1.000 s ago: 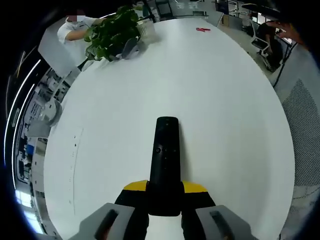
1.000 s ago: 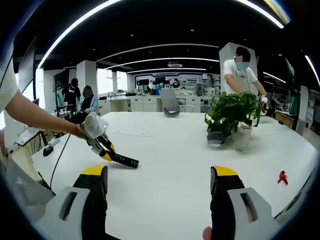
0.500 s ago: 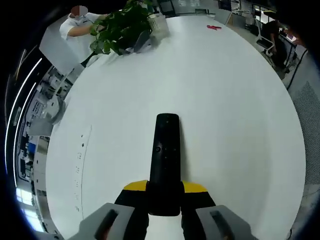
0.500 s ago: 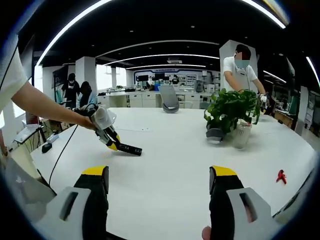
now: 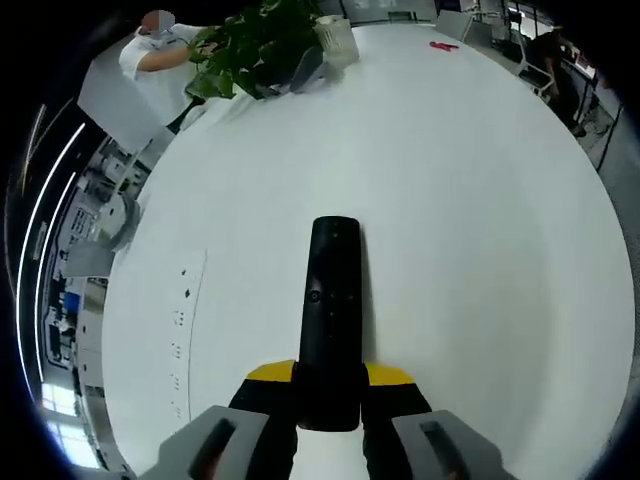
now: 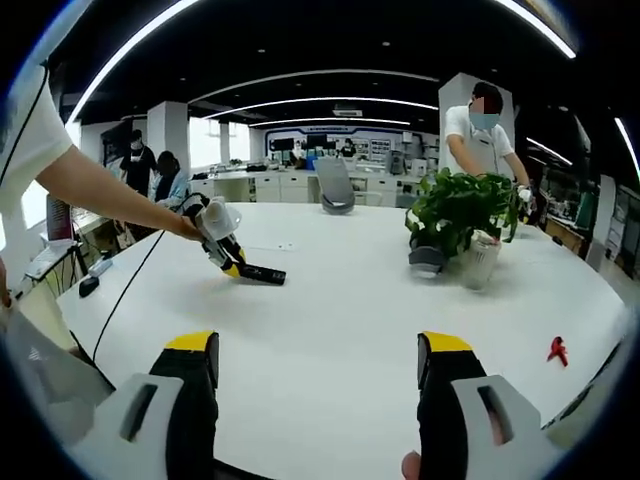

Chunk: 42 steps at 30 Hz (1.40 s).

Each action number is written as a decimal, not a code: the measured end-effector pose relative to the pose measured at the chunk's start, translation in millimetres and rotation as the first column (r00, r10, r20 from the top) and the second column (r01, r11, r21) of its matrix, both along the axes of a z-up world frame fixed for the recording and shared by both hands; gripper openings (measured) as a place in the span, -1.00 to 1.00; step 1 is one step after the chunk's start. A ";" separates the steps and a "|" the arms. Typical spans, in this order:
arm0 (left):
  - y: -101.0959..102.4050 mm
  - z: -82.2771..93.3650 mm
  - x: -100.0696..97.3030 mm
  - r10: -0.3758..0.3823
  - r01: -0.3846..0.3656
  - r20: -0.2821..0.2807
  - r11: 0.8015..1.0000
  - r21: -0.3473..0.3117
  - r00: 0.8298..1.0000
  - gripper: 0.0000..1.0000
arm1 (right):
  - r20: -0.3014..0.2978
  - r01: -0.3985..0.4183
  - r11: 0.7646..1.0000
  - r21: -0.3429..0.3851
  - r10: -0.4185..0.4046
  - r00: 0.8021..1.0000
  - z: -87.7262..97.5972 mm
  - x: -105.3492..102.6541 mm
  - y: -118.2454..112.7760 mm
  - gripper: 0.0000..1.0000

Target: Press the specified remote control buttons in sequence, fully releasing each button before pressing the next.

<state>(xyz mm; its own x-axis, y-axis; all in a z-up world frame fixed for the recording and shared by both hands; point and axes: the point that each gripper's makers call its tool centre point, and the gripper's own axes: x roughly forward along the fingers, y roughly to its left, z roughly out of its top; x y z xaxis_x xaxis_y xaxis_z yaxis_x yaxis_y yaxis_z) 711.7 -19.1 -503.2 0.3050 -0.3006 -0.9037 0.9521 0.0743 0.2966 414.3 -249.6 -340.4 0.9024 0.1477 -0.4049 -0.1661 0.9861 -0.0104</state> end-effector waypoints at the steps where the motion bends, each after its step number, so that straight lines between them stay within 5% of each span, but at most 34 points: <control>1: 0.3 -1.1 2.0 -0.010 0.010 0.003 1.000 0.010 1.000 -0.55 | -0.001 0.000 1.000 0.002 0.000 1.000 -0.2 0.1 0.1 0.68; 13: 1.2 -10.1 17.9 -0.009 0.010 -0.035 1.000 0.023 0.999 -0.55 | -0.008 0.020 1.000 0.004 -0.020 1.000 -1.5 0.6 -3.9 0.68; 26: -1.0 -11.1 15.4 -0.086 0.088 -0.071 0.996 0.026 0.994 -0.51 | -0.002 0.020 1.000 0.003 -0.020 1.000 -1.0 0.5 -5.0 0.69; 32: 0.0 -9.1 17.8 -0.044 0.045 -0.056 0.999 0.019 0.997 -0.44 | 0.018 0.016 1.000 0.006 -0.016 1.000 2.7 0.4 -4.4 0.73; 37: 2.6 -4.1 24.6 0.039 -0.039 0.015 0.999 -0.015 0.999 -0.28 | 0.040 0.017 1.000 0.010 -0.017 0.999 7.5 0.4 -3.9 0.77; 42: 12.6 3.3 17.2 0.127 -0.128 -0.017 0.991 -0.039 0.992 0.05 | 0.058 0.022 1.000 0.015 -0.023 0.998 11.3 0.6 -4.8 0.79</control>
<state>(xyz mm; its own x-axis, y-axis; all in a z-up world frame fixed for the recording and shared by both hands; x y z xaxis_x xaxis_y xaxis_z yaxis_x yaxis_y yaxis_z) 728.9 -6.5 -499.9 0.3300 -0.2963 -0.8963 0.9383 0.2069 0.2771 414.9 -254.4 -329.1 0.9275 0.1323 -0.3497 -0.1433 0.9897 -0.0057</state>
